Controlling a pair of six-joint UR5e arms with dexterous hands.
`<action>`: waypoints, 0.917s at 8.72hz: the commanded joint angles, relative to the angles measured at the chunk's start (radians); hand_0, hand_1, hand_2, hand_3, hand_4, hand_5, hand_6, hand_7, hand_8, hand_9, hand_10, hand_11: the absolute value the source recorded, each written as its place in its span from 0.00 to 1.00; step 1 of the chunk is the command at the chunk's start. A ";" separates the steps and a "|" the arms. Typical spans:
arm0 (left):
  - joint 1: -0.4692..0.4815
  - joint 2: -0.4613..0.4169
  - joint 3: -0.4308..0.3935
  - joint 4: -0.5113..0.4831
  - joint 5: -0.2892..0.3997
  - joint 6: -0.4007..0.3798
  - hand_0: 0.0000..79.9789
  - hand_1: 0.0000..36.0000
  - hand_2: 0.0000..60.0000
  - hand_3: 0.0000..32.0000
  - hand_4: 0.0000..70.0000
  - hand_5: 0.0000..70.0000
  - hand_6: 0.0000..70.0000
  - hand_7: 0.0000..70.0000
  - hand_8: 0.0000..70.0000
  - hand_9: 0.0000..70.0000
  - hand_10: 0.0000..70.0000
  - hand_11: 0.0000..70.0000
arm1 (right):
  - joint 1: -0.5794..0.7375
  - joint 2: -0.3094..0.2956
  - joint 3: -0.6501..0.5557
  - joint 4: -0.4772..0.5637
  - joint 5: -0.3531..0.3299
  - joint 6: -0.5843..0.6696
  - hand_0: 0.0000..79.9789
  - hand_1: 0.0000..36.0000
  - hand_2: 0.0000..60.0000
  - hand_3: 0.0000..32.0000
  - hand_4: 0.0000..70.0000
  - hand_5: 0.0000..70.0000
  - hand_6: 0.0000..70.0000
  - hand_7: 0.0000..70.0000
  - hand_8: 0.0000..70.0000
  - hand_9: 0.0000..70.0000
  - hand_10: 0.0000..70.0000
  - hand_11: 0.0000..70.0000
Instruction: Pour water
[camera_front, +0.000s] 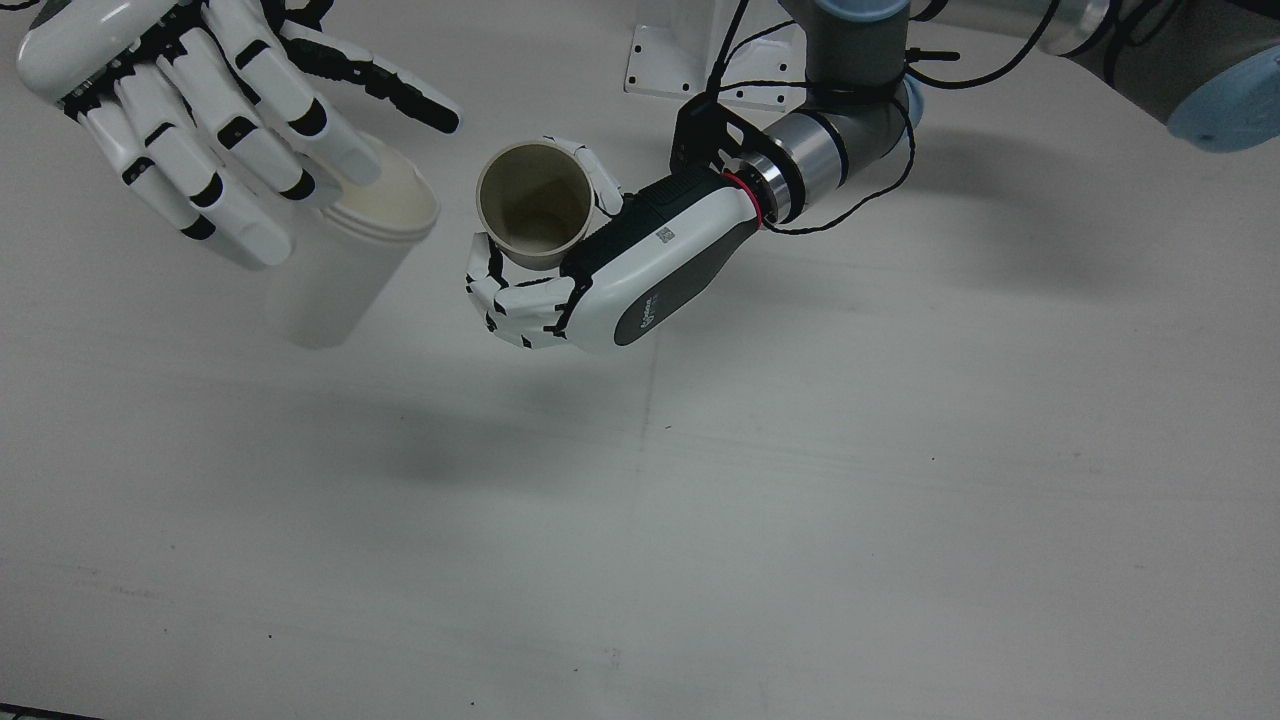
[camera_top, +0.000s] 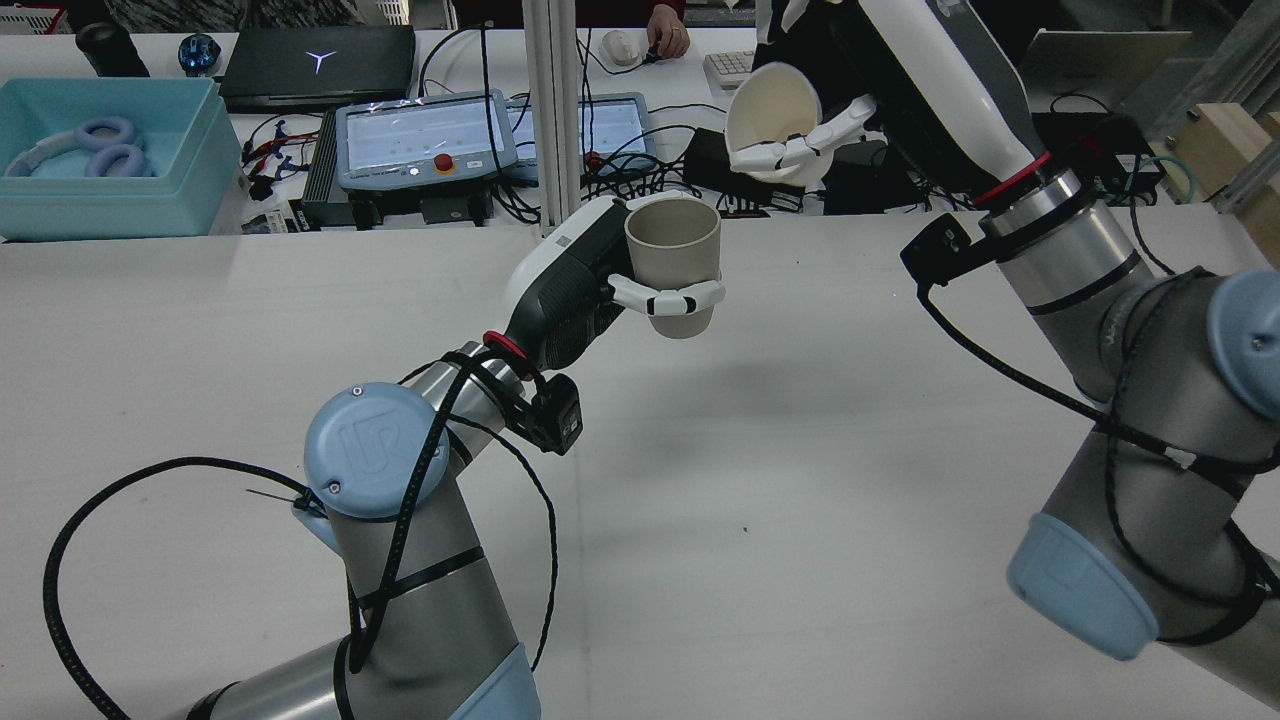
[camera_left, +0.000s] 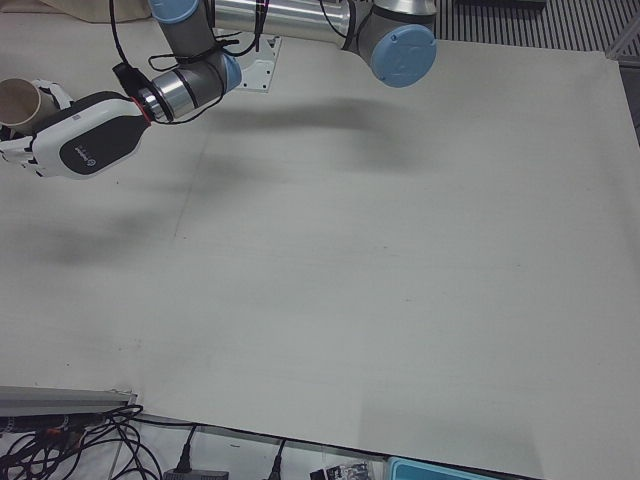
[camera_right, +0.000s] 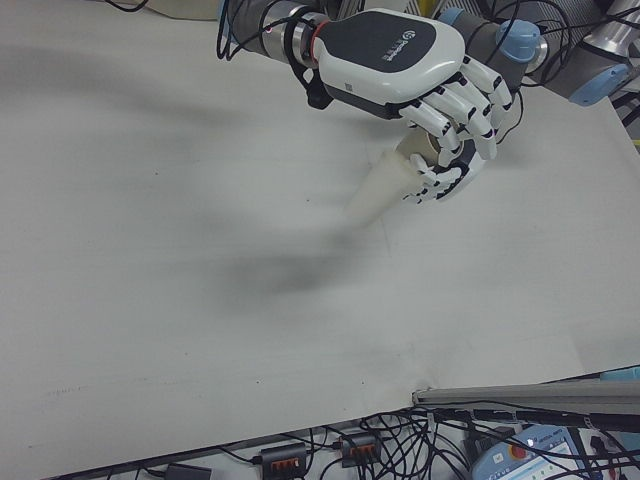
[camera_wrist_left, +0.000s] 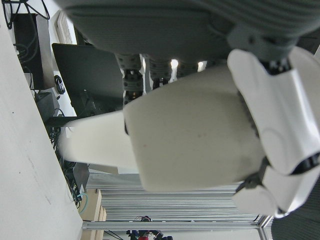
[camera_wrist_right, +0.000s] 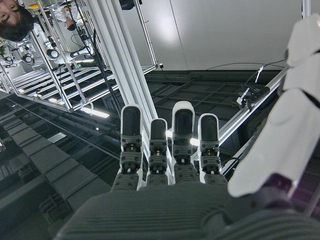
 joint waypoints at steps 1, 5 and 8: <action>-0.008 -0.001 -0.004 0.005 0.002 -0.005 0.59 0.58 1.00 0.00 0.55 0.95 0.65 0.82 0.65 0.65 0.39 0.57 | -0.010 -0.026 0.008 -0.020 0.004 -0.010 0.56 0.26 0.31 0.00 0.21 0.59 0.54 0.74 0.27 0.41 0.42 0.61; -0.132 0.106 -0.074 0.039 0.011 -0.044 0.58 0.56 1.00 0.00 0.54 0.93 0.63 0.80 0.65 0.64 0.38 0.55 | 0.019 -0.313 0.222 -0.057 0.106 0.153 0.53 0.22 0.27 0.00 0.15 0.42 0.48 0.61 0.26 0.37 0.40 0.59; -0.247 0.360 -0.076 -0.071 0.011 -0.124 0.57 0.52 1.00 0.00 0.52 0.86 0.60 0.75 0.65 0.64 0.38 0.55 | 0.066 -0.335 0.198 -0.055 0.168 0.309 0.52 0.22 0.28 0.00 0.14 0.41 0.47 0.60 0.27 0.38 0.39 0.58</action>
